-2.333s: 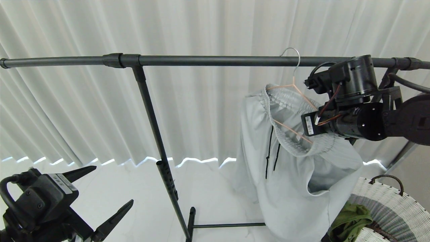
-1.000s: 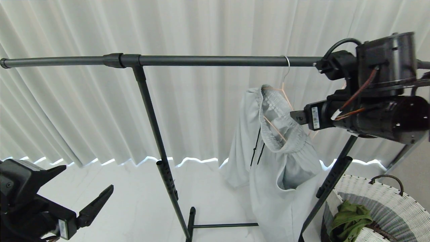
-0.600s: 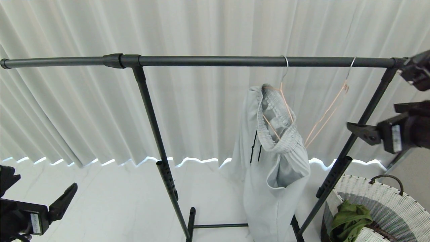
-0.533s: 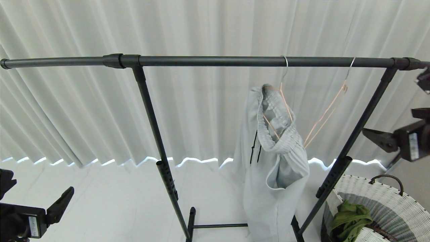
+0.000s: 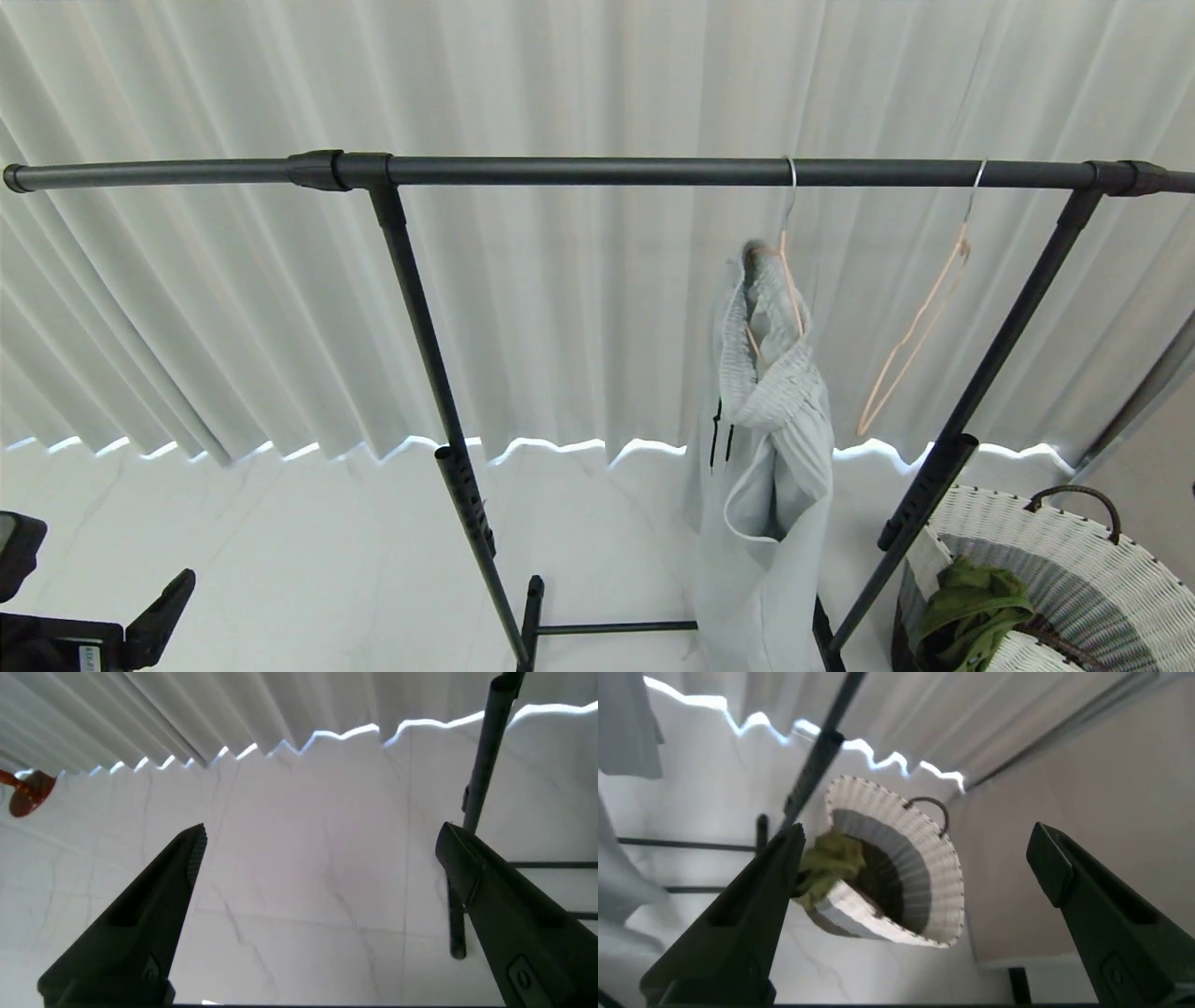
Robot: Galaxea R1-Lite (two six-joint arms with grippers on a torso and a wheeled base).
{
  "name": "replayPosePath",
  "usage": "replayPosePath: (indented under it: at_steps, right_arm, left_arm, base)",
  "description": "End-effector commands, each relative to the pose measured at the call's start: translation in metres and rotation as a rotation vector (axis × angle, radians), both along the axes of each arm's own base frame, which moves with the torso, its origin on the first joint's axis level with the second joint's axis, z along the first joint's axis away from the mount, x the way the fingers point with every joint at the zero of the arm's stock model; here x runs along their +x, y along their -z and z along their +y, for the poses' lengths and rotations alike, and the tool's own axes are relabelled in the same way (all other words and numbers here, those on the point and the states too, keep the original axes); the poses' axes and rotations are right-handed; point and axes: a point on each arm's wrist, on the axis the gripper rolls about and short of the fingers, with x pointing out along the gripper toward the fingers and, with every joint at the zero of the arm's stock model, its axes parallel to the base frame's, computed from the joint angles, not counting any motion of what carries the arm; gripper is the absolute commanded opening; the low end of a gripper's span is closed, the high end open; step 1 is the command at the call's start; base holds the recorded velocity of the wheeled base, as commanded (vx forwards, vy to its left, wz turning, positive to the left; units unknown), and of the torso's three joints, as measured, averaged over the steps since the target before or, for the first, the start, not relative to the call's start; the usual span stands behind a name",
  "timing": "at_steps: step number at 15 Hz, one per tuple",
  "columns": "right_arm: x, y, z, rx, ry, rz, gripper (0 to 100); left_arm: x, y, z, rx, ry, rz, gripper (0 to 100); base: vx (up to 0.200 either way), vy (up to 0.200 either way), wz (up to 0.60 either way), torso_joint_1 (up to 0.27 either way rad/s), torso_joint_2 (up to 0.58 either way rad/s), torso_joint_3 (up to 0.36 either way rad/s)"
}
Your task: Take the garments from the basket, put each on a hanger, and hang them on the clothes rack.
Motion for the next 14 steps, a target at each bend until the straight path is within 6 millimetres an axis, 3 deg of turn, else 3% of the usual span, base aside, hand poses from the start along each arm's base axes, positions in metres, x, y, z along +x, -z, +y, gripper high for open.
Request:
replayPosePath:
  at_steps: [1,2,11,14]
  right_arm:
    - [-0.003,0.004,-0.003,-0.016,0.031,0.009,100]
    - [-0.003,0.006,-0.005,-0.029,0.043,0.019,100]
    - [-0.004,0.019,-0.016,-0.122,0.142,0.092,100]
    - [-0.004,0.019,-0.016,-0.123,0.151,0.095,100]
  left_arm:
    - [0.001,0.000,0.000,0.000,0.000,0.001,100]
    - [0.001,0.000,0.000,0.000,0.000,0.000,100]
    - [-0.008,0.010,-0.004,-0.025,0.041,0.019,100]
    - [-0.010,0.009,-0.005,-0.029,0.069,0.003,100]
  base:
    - [0.000,0.000,0.00,0.000,0.00,0.000]
    - [0.000,0.000,0.00,0.000,0.00,0.000]
    - [-0.200,0.000,0.00,0.002,0.00,0.001]
    - [0.000,0.000,0.00,0.000,0.00,0.000]
